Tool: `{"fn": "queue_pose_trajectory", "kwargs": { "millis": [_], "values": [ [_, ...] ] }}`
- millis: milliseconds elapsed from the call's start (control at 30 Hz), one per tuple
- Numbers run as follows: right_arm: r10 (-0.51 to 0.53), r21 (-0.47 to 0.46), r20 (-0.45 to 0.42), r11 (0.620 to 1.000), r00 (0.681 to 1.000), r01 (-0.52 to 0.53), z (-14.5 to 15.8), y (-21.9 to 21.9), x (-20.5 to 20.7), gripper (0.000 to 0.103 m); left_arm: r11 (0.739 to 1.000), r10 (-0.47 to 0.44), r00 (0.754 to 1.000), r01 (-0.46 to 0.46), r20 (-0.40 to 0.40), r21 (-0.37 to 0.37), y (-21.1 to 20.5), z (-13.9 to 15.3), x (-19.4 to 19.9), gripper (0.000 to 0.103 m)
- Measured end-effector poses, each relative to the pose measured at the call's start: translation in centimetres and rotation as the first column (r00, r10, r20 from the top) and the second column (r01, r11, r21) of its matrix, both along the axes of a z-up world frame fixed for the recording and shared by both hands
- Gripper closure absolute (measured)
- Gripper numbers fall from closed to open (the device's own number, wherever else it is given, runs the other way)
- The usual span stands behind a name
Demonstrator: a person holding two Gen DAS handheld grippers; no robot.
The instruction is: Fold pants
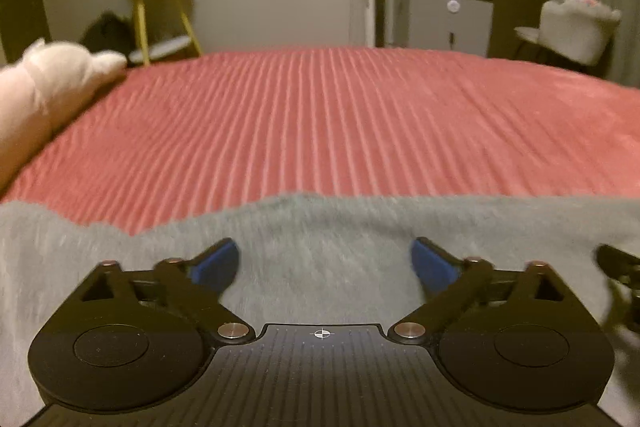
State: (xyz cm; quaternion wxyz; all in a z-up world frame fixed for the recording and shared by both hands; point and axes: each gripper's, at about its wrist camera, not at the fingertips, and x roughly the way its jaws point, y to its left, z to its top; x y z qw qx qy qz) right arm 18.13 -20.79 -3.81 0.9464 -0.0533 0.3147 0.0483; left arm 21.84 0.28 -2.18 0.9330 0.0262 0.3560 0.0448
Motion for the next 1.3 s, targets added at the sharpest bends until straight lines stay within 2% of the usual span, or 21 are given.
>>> {"fn": "queue_pose_trajectory", "kwargs": {
  "millis": [33, 100, 133, 200, 233, 300, 433, 533, 633, 700, 767, 833, 867, 900, 933, 967, 1000, 1067, 1167, 1233, 1300],
  "values": [
    [-0.013, 0.008, 0.000, 1.000, 1.000, 0.013, -0.1, 0.0, 0.6, 0.027, 1.000, 0.013, 1.000, -0.013, -0.008, 0.005, 0.0, 0.0, 0.7, 0.002],
    [-0.044, 0.043, -0.008, 0.998, 0.999, 0.044, -0.4, -0.7, 1.4, 0.011, 0.994, 0.098, 0.995, -0.097, -0.010, 0.059, 0.1, 0.3, 2.1, 0.007],
    [-0.049, 0.067, -0.011, 0.996, 0.999, 0.050, -0.5, -1.1, 1.6, 0.009, 0.989, 0.128, 0.992, -0.127, -0.013, 0.078, 0.4, 0.6, 2.4, 0.021],
    [-0.050, 0.117, -0.012, 0.992, 0.999, 0.051, -0.1, -2.0, 1.3, 0.009, 0.992, 0.125, 0.991, -0.125, -0.046, 0.001, 1.5, 1.6, 1.7, 0.026],
    [-0.053, 0.119, -0.018, 0.991, 0.998, 0.055, 0.2, -2.1, 0.7, 0.009, 0.991, 0.106, 0.994, -0.108, -0.034, -0.074, 2.1, 2.2, 0.3, 0.024],
    [-0.034, 0.106, -0.023, 0.994, 0.999, 0.036, 0.8, -1.9, -0.9, 0.009, 0.991, 0.071, 0.997, -0.071, -0.004, -0.110, 2.5, 2.6, -2.5, 0.017],
    [0.008, 0.025, -0.054, 1.000, 0.998, -0.006, 0.1, -0.8, -3.4, 0.008, 0.999, 0.024, 1.000, -0.023, -0.014, 0.026, 1.6, -0.1, -5.4, 0.003],
    [0.029, -0.066, -0.031, 0.997, 0.999, -0.031, -0.5, 0.1, -3.6, 0.004, 0.996, 0.085, 0.996, -0.085, 0.014, 0.025, 2.4, 0.0, -5.3, 0.002],
    [-0.078, 0.016, -0.078, 0.997, 0.994, 0.079, 0.5, -2.3, -3.3, 0.004, 0.981, 0.188, 0.981, -0.190, 0.055, 0.033, 3.8, 1.9, -6.5, 0.006],
    [-0.134, 0.150, -0.107, 0.977, 0.985, 0.150, 1.6, -4.7, -4.3, 0.012, 0.982, 0.184, 0.982, -0.182, 0.038, -0.056, 5.2, 2.7, -7.9, 0.006],
    [-0.114, 0.394, -0.153, 0.904, 0.982, 0.166, 2.5, -7.0, -5.6, 0.014, 0.973, 0.170, 0.985, -0.170, -0.009, -0.156, 6.1, 2.6, -9.4, 0.006],
    [0.000, 0.688, -0.234, 0.706, 0.972, 0.166, 1.6, -9.2, -6.6, 0.021, 0.970, 0.153, 0.985, -0.164, -0.075, -0.179, 6.1, 2.1, -10.1, 0.006],
    [0.039, 0.764, -0.278, 0.615, 0.960, 0.196, 0.7, -9.8, -6.9, 0.027, 0.971, 0.154, 0.982, -0.172, -0.114, -0.169, 6.1, 1.6, -10.3, 0.006],
    [0.048, 0.779, -0.331, 0.577, 0.943, 0.244, 0.0, -10.3, -7.1, 0.033, 0.971, 0.167, 0.979, -0.185, -0.121, -0.153, 6.0, 1.4, -10.5, 0.006],
    [0.031, 0.764, -0.386, 0.571, 0.922, 0.300, -0.8, -10.9, -7.2, 0.041, 0.971, 0.174, 0.978, -0.189, -0.111, -0.143, 5.5, 1.3, -11.3, 0.006],
    [0.012, 0.753, -0.413, 0.567, 0.911, 0.334, -1.3, -11.7, -7.3, 0.071, 0.973, 0.176, 0.979, -0.189, -0.102, -0.132, 5.4, 1.5, -11.5, 0.006],
    [-0.015, 0.741, -0.452, 0.550, 0.892, 0.385, -1.8, -12.8, -7.5, 0.092, 0.974, 0.179, 0.979, -0.191, -0.100, -0.119, 5.3, 1.7, -11.6, 0.006],
    [-0.066, 0.754, -0.487, 0.471, 0.871, 0.458, -2.2, -15.7, -8.6, 0.095, 0.978, 0.163, 0.981, -0.174, -0.102, -0.111, 4.6, 1.8, -12.2, 0.006],
    [-0.215, 0.753, -0.484, 0.392, 0.848, 0.528, -1.8, -21.3, -11.1, 0.092, 0.983, 0.101, 0.986, -0.119, -0.129, -0.140, 3.5, 2.0, -12.2, 0.006],
    [-0.336, 0.728, -0.466, 0.380, 0.819, 0.570, -1.4, -25.6, -13.2, 0.092, 0.982, 0.074, 0.984, -0.100, -0.161, -0.159, 2.5, 1.9, -12.2, 0.005],
    [-0.472, 0.682, -0.442, 0.376, 0.763, 0.628, -1.1, -29.9, -15.8, 0.087, 0.983, 0.067, 0.982, -0.095, -0.174, -0.155, 1.8, 1.6, -12.0, 0.004]
  ]
}}
